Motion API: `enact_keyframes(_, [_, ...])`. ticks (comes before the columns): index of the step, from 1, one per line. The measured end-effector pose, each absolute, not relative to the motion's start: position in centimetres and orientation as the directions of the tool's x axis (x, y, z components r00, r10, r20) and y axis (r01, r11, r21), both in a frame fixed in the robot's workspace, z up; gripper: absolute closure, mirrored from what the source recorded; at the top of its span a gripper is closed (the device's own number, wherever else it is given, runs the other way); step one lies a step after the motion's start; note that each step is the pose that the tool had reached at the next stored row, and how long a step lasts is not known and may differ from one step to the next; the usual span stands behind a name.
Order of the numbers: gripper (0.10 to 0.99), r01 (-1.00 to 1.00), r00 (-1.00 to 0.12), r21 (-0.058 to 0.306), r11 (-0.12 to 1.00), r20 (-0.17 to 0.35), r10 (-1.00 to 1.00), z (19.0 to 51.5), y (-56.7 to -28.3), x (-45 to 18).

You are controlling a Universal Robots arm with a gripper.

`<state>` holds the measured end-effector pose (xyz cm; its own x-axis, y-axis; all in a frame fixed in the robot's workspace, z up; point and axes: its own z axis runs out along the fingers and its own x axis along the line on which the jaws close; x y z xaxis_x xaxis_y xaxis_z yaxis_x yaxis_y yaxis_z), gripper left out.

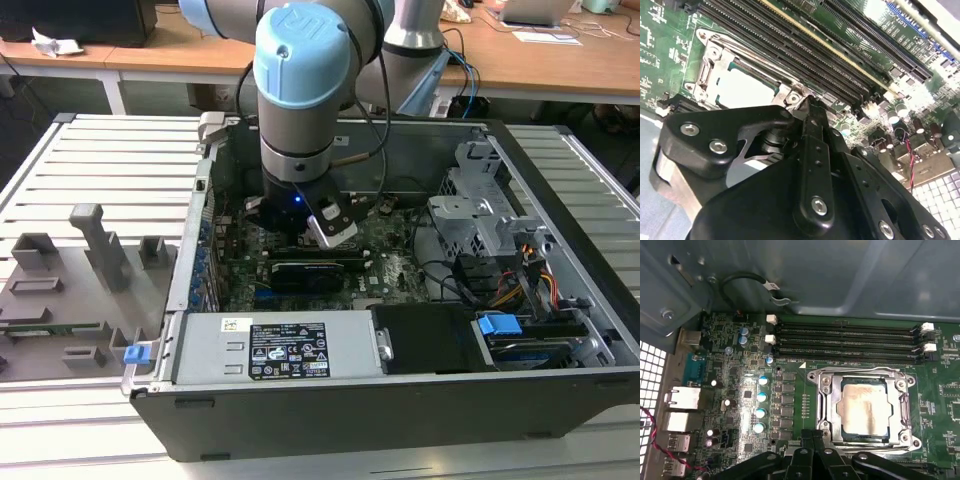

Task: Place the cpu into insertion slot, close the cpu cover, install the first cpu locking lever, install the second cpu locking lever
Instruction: 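Install the second cpu locking lever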

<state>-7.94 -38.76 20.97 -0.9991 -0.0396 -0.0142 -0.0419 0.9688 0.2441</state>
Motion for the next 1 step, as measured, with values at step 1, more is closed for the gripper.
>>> enact_keyframes(1, [0.980,-0.042,-0.999,0.244,0.969,-0.014,-0.040,21.01,-38.76,-7.94])
